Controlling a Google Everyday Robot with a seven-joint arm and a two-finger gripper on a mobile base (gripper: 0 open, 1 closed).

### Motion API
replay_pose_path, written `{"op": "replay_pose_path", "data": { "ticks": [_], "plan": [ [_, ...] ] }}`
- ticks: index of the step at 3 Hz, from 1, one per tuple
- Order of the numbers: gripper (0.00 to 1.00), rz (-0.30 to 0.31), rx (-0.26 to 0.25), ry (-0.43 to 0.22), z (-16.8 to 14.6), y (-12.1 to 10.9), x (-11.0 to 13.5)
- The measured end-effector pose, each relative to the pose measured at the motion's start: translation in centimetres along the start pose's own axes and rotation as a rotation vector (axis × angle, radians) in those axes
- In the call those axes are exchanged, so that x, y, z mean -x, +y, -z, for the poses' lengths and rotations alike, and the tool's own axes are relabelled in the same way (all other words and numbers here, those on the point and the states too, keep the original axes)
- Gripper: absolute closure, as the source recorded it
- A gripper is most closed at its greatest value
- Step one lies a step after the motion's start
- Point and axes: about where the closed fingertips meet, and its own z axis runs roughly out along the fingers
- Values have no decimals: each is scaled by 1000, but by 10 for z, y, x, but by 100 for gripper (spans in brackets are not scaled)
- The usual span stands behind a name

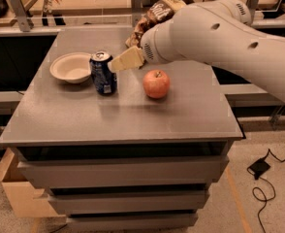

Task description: Pick pepsi can from paper bowl and place on counter

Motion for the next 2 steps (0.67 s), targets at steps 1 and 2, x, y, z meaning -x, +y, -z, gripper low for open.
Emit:
{"op": "replay_pose_path", "data": {
  "ticks": [1,2],
  "plan": [
    [0,-38,-77,-9,21,-31,-10],
    [0,-126,-152,-14,35,-66,-33]
  ]
}}
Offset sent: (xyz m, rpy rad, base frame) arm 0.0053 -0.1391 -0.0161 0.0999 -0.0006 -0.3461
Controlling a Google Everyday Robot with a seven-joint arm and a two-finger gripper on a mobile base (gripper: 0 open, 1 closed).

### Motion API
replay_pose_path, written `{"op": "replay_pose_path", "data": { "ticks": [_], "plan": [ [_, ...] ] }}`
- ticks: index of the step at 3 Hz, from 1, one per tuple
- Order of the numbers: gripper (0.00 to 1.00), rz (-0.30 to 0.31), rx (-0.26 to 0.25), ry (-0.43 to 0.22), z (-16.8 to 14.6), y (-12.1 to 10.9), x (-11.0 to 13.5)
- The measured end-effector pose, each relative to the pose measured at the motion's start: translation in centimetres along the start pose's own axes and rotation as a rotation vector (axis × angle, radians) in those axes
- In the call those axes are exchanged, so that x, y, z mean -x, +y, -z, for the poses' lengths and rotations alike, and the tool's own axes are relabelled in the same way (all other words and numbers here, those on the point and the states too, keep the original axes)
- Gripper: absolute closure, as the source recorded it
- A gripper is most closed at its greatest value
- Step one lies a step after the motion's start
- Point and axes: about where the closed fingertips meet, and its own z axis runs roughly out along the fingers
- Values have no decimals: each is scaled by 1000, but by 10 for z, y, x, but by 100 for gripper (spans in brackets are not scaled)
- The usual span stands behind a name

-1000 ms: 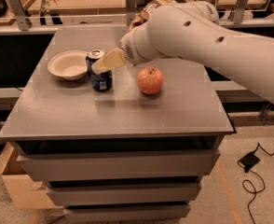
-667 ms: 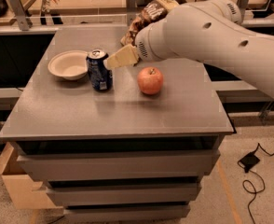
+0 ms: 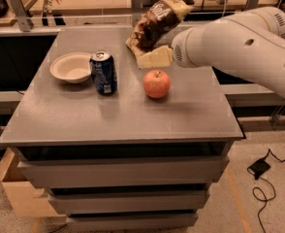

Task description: Pick pepsi can from paper bowl and place on counter

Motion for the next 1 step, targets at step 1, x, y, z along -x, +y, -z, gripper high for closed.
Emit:
{"op": "replay_pose_path", "data": {
  "ticks": [1],
  "plan": [
    [0,-22,-6,-2,1,-3,-1]
  ]
}}
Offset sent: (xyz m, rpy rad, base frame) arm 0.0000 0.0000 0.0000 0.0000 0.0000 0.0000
